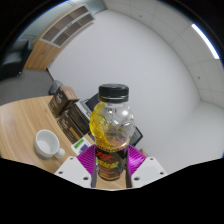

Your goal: Pour water

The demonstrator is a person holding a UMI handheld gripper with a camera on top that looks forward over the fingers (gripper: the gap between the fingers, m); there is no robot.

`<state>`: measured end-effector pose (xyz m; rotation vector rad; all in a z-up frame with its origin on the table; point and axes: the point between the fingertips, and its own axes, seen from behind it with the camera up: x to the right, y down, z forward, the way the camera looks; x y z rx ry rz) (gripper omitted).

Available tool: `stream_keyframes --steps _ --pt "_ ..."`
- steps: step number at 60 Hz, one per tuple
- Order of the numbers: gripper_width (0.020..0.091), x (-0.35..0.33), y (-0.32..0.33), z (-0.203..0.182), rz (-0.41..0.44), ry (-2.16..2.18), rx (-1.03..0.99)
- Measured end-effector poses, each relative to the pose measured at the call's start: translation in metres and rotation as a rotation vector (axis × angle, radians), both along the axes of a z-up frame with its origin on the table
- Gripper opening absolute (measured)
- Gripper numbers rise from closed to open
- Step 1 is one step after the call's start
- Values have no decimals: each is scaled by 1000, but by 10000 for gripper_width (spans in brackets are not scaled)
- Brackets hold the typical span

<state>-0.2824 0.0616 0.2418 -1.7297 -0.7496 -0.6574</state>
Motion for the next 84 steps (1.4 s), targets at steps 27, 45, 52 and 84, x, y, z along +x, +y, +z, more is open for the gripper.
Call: stream_keyframes --steps 27,45,52,84 --pt "396 51 7 -133 -84 771 -167" --pt "543 57 1 -169 -119 821 -168" --pt "851 61 -17 -175 -180 834 -262" --pt "859 40 -225 -30 -355 672 -233"
